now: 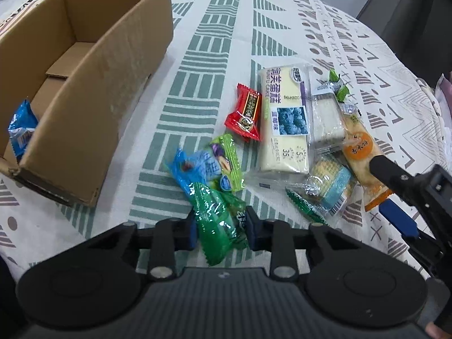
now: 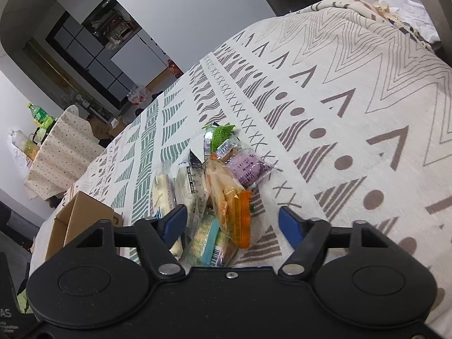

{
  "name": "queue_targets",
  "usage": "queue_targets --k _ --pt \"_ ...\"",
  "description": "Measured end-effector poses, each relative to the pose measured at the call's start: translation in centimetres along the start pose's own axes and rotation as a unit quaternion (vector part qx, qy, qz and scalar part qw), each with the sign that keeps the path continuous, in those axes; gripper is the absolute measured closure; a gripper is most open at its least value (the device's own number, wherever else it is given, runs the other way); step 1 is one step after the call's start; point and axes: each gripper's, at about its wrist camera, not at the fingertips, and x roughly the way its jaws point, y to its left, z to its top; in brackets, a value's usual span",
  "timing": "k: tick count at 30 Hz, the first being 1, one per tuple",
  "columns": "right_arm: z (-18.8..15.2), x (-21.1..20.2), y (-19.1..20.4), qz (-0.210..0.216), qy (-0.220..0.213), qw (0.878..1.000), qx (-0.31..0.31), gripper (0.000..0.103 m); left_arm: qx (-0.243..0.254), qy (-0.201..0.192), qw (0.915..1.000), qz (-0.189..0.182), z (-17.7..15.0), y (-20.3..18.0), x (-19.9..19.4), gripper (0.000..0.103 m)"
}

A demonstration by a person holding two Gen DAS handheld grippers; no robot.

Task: Organize snacks
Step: 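Grasp the green packet with the left gripper while the right gripper grasps the bread roll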

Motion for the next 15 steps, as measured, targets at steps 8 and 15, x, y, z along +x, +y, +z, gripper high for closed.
queue_targets --k 8,15 --pt "-0.4 -0.5 0.1 0.015 0.004 1.000 0.004 0.083 0.001 -0.017 0.9998 -0.005 -0.1 0.1 -1.9 0.075" --pt "-1.4 -3.1 0.4 0.019 -0.004 1.000 0.009 0.083 0.009 -0.040 0.9991 -0.006 -0.6 -0.2 -4.3 0.075"
